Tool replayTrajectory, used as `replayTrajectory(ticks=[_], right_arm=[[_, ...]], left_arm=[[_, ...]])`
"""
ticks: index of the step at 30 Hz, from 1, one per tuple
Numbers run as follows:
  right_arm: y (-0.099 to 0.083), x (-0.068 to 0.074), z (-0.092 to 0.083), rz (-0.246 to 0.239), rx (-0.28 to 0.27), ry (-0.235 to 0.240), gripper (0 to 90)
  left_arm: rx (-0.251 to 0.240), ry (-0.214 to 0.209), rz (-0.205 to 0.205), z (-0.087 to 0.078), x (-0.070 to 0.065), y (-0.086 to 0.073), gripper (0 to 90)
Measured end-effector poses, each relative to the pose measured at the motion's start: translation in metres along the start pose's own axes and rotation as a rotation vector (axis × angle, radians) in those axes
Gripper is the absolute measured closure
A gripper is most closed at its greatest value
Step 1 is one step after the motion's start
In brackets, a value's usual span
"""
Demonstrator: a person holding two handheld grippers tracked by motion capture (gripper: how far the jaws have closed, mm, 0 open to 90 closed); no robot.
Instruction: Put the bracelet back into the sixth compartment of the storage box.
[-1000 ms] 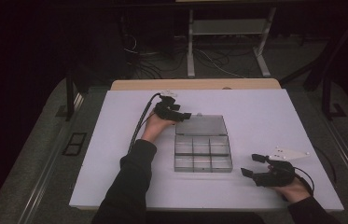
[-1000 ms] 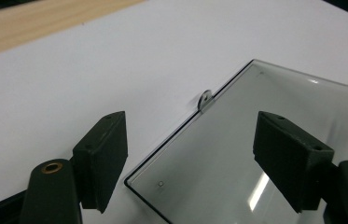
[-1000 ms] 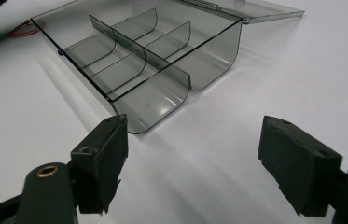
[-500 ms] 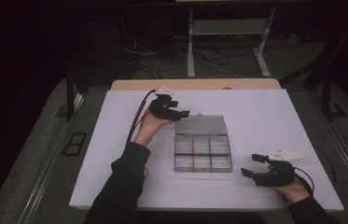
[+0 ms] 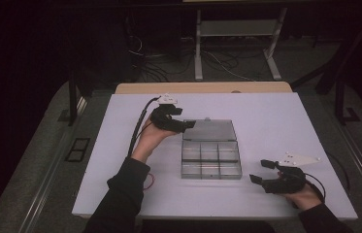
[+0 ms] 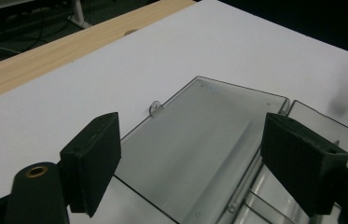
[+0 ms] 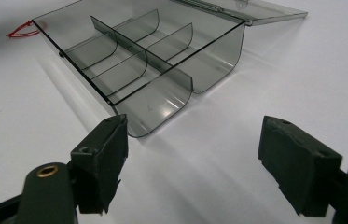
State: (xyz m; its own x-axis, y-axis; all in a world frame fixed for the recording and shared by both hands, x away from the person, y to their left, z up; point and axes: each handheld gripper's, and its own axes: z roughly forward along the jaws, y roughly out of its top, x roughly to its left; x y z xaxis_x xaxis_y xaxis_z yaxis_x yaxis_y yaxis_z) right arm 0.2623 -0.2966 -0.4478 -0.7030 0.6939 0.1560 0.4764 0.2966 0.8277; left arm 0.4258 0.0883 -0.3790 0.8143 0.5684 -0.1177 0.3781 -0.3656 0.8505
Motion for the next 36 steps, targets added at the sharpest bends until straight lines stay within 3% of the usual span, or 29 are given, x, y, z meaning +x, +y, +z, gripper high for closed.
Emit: replayTrajectory(ticks=[11, 21, 28, 36], right_arm=[[-0.001, 0.000, -0.001, 0.000, -0.002, 0.000, 23.6], [0.000, 0.003, 0.001, 0.001, -0.008, -0.002, 19.1], [0.000, 0.001, 0.002, 0.006, -0.019, -0.014, 13.8], [0.000, 0.000, 0.001, 0.013, -0.021, -0.026, 13.8]], left_arm=[[-0.021, 0.018, 0.028, -0.023, -0.021, -0.015, 12.8], [-0.024, -0.001, 0.037, -0.037, -0.042, -0.034, 7.1], [-0.036, -0.008, 0.025, -0.047, -0.049, -0.046, 0.0], [-0.033, 0.006, 0.009, -0.058, -0.052, -0.061, 0.0]])
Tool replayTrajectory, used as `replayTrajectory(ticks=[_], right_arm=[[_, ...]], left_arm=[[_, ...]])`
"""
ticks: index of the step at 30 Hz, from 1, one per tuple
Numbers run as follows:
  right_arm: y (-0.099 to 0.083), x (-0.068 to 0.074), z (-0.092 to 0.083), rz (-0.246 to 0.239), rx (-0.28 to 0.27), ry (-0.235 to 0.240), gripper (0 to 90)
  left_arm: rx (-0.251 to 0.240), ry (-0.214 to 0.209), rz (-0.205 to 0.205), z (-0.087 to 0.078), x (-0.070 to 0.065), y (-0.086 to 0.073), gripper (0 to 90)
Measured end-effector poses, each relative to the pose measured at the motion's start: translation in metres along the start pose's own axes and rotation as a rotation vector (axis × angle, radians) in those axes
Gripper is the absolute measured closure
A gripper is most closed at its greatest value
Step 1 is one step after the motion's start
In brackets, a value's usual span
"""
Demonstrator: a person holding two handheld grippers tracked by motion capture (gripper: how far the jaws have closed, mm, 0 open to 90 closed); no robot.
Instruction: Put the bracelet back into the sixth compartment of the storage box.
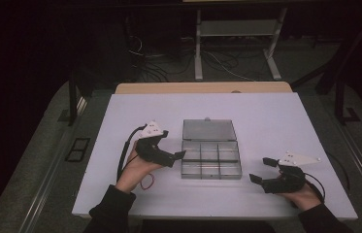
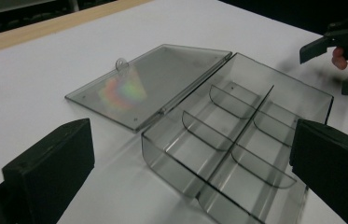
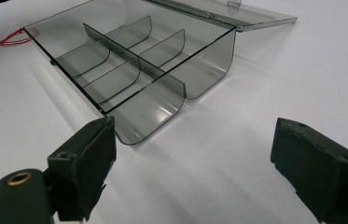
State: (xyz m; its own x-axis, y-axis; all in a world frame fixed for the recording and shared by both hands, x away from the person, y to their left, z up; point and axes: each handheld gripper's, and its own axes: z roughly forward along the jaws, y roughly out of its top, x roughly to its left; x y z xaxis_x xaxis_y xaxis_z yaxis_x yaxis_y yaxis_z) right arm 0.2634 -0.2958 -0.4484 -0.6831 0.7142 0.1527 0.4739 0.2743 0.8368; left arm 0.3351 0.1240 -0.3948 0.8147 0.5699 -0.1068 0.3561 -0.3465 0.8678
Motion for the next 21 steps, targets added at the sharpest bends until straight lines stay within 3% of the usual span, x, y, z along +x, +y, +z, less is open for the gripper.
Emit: replayTrajectory(ticks=[21], right_arm=[[-0.001, -0.001, -0.001, 0.000, 0.007, -0.008, 13.8]], left_arm=[[0.009, 0.061, -0.014, -0.042, 0.002, -0.040, 3.3]])
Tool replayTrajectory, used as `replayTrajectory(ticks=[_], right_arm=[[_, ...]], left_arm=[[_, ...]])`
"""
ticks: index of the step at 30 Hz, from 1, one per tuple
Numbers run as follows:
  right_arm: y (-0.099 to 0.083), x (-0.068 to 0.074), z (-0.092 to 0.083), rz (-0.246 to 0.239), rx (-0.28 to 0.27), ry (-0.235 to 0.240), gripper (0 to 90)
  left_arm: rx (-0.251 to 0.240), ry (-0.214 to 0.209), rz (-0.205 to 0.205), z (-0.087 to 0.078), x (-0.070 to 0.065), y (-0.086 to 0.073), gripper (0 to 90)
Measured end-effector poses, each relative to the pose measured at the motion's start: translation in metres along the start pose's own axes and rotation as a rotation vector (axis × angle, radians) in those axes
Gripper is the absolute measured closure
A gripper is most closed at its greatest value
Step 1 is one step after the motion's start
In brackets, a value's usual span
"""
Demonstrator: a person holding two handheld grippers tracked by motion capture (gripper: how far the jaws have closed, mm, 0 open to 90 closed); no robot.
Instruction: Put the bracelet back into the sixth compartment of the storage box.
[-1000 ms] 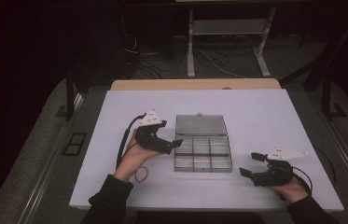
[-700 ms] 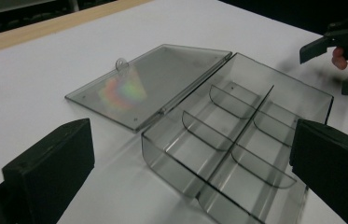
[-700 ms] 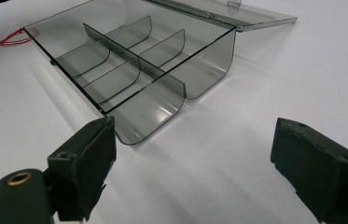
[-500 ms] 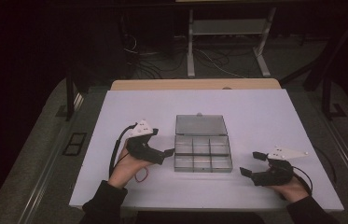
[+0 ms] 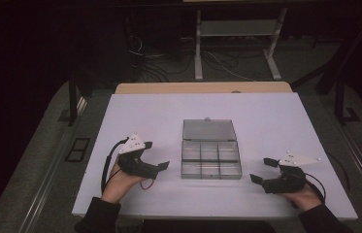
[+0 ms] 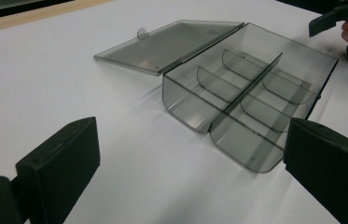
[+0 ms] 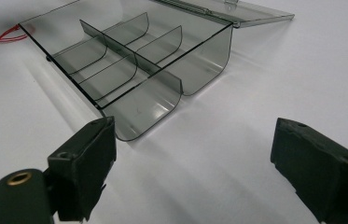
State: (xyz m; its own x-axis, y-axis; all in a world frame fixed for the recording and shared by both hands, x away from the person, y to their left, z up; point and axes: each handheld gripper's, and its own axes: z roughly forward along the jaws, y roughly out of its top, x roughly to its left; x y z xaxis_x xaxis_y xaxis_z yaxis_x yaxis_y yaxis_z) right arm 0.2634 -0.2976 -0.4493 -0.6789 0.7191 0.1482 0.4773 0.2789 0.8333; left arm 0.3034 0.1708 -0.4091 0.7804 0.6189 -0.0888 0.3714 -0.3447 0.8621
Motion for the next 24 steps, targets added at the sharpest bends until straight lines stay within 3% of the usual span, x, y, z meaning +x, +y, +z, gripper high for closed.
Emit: replayTrajectory(ticks=[6, 11, 24], right_arm=[[0.000, 0.000, 0.001, 0.000, 0.004, 0.005, 13.8], [0.000, 0.000, 0.000, 0.001, -0.001, 0.002, 13.8], [0.000, 0.001, 0.001, -0.006, 0.001, 0.003, 13.9]], left_arm=[[0.007, 0.029, -0.016, -0.011, 0.003, -0.013, 7.7], [0.019, 0.038, -0.033, -0.018, 0.008, -0.025, 16.4], [0.115, 0.057, -0.047, -0.022, 0.012, -0.048, 46.6]])
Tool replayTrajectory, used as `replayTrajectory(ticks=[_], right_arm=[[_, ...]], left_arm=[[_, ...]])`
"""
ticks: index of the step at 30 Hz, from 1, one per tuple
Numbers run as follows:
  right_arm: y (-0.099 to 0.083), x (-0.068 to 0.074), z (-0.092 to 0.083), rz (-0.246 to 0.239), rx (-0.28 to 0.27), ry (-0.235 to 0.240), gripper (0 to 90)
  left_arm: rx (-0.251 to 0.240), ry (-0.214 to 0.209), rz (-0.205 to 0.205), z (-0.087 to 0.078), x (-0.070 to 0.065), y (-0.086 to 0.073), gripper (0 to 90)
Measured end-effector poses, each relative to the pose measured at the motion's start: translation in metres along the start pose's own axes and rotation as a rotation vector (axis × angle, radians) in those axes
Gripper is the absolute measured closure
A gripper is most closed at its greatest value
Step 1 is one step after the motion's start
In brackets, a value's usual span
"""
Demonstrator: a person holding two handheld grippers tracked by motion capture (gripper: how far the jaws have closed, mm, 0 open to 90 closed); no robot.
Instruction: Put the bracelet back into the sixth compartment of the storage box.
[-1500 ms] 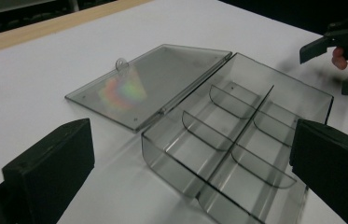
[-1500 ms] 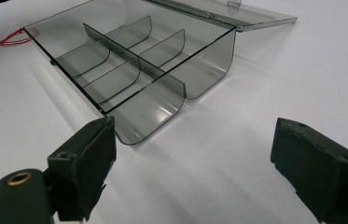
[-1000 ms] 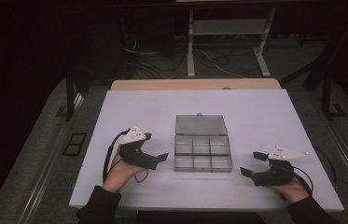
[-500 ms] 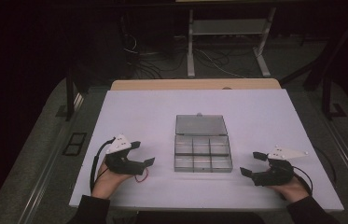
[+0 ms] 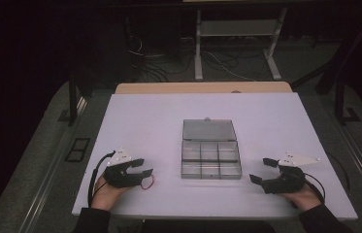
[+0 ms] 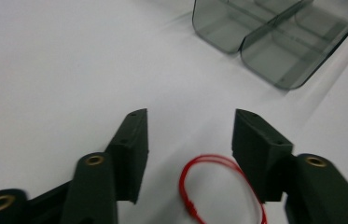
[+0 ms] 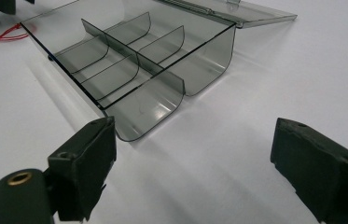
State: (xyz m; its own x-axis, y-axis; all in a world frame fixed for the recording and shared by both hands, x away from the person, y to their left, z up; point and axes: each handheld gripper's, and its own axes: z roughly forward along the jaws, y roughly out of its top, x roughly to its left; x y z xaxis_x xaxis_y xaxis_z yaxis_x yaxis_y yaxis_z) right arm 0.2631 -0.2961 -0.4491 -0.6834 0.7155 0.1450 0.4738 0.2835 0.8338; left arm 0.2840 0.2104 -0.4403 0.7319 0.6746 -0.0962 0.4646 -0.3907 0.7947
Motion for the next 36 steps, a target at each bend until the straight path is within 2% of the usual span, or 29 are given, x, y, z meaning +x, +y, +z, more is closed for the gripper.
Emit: replayTrajectory(ticks=[6, 12, 23, 26, 36], right_arm=[[0.0002, 0.0005, -0.0004, -0.001, -0.002, -0.001, 13.9], [0.0003, 0.0006, 0.0001, -0.003, 0.000, -0.003, 13.9], [0.0007, 0.0015, 0.0000, -0.005, 0.000, -0.002, 13.9], [0.0006, 0.0016, -0.0004, -0.008, 0.000, -0.004, 13.9], [0.0007, 0.0015, -0.0005, -0.008, 0.000, -0.004, 13.9]], left_arm=[[0.026, -0.006, -0.006, -0.0014, 0.0042, -0.0039, 56.7], [0.031, -0.016, -0.010, -0.0013, 0.0051, -0.0049, 64.9], [0.065, -0.025, -0.007, 0.0011, 0.0066, -0.0069, 74.2], [0.087, -0.021, 0.002, 0.0019, 0.0073, -0.0070, 75.6], [0.108, -0.022, -0.005, 0.0036, 0.0073, -0.0082, 80.1]])
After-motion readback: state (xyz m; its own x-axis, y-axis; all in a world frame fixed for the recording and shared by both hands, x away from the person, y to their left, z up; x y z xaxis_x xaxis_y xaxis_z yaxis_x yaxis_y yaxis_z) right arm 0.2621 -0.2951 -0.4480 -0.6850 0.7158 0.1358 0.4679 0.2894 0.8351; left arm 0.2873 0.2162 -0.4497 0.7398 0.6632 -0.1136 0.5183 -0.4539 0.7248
